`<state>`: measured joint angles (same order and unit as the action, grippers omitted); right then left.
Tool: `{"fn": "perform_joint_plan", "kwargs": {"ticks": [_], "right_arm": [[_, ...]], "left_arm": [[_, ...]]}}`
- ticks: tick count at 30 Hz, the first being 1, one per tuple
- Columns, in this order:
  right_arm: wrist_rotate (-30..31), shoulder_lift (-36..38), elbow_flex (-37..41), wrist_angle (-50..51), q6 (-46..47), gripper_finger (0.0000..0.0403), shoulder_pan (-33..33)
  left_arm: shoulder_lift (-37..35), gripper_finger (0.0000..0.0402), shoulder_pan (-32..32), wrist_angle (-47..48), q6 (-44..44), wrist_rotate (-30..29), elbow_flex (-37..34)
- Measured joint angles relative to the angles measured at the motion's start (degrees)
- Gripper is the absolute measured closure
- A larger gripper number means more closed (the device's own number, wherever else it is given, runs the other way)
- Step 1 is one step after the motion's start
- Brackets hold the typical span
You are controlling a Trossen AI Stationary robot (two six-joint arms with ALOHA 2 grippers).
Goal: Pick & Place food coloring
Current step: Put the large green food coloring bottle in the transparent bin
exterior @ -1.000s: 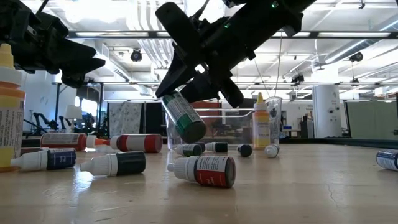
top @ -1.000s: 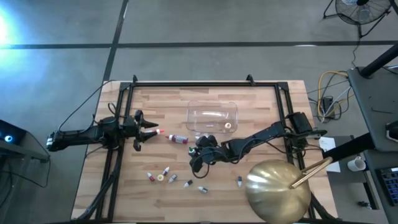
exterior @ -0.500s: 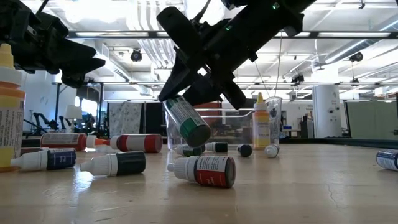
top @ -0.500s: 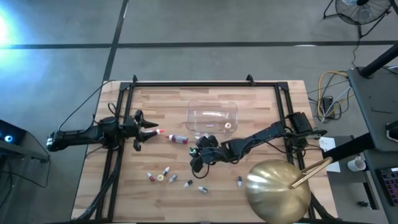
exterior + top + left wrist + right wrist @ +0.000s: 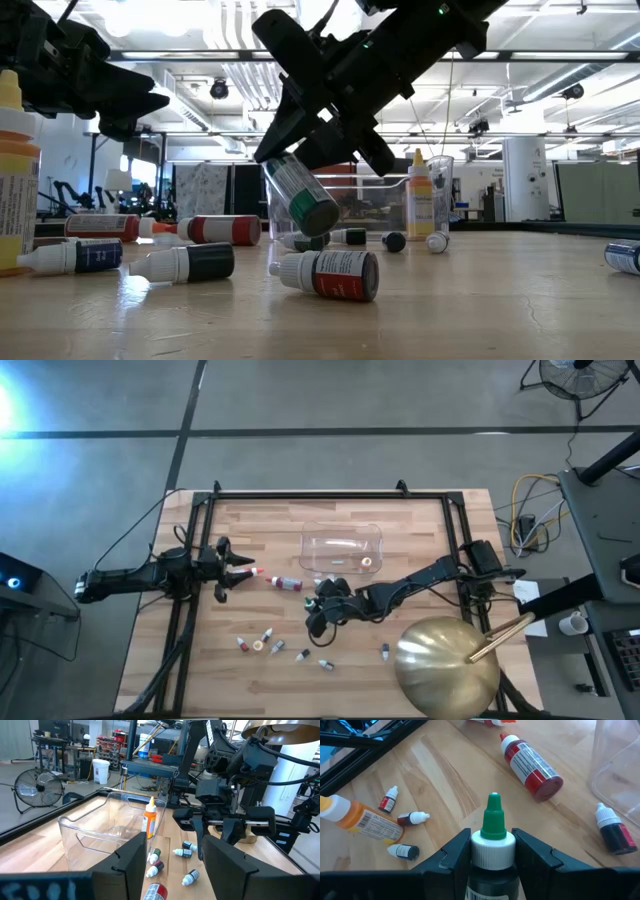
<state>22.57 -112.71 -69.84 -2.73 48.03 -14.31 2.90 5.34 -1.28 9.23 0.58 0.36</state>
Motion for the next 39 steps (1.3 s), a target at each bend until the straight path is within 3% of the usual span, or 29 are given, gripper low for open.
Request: {"fn": "perform_joint_plan", "kwargs": {"ticks": [14,31,35,39], "right_arm": [[-0.35,0.0,0.0,-0.03,0.44,0.0274,0.13],[0.32,0.04,-0.04,-0.5,-1.95,0.0236,0.69],[-8.32,0.04,-1.0,1.5,-1.66,0.0236,2.0],[-10.96,-0.59,-4.55,10.01,-0.92,0.0236,3.78]], "left_arm": [[0.0,0.0239,0.0,0.0,0.01,0.0,0.0],[0.0,0.0239,-0.01,0.0,0.01,0.0,0.0],[0.0,0.0239,0.01,0.0,0.01,0.0,0.0],[0.0,0.0239,0.01,0.01,0.01,0.0,0.0]]}}
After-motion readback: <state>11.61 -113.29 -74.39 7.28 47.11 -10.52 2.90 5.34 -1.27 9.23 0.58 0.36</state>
